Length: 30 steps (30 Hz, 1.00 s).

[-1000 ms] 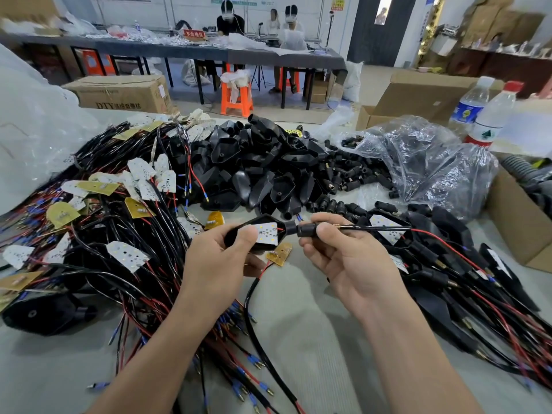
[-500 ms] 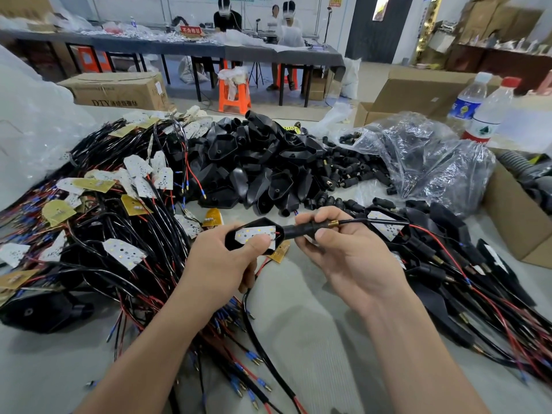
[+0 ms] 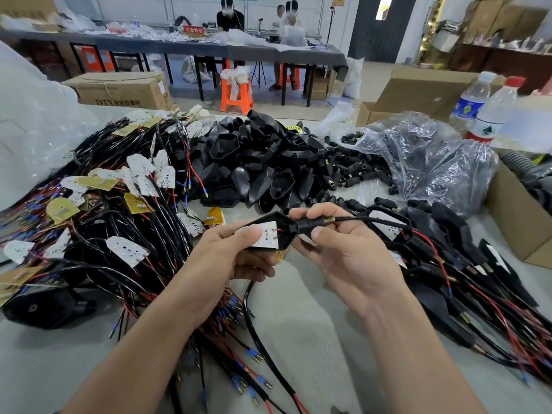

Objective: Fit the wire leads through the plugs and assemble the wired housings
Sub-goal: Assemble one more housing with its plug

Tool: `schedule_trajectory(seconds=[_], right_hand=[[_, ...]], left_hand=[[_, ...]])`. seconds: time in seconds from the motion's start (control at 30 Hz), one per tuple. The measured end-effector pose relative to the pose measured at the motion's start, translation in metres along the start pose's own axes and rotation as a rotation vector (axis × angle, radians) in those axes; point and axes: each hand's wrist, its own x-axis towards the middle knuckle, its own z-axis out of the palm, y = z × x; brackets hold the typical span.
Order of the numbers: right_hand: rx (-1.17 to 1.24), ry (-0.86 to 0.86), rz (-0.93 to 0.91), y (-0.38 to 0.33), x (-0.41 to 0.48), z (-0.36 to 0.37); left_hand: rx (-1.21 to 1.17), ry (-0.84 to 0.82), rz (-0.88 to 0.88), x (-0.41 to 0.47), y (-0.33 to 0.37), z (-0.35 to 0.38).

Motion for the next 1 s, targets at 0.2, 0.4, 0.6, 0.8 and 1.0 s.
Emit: schedule_trajectory(seconds=[0.2, 0.4, 0.6, 0.8, 1.0], right_hand=[[0.034, 0.055, -0.035, 0.006, 0.001, 0.001], [-0.043, 0.049, -0.047, 0.009, -0.001, 0.008], [-0.052, 0.099, -0.091, 0.0, -0.001, 0.004], [-0.002, 0.146, -0.075, 0.006, -0.001, 0.01], [-0.032, 0.176, -0.066, 0.007, -0.002, 0.014]], left_hand=[[0.058, 0.01, 0.009, -0.004, 0.0, 0.004], [0.118, 0.18, 0.067, -0.004, -0.004, 0.011], [-0.203, 0.006, -0.069, -0.001, 0.005, 0.006], [0.042, 0.096, 0.086, -0.002, 0.002, 0.008], [0.123, 0.24, 0.196, -0.002, -0.003, 0.011]])
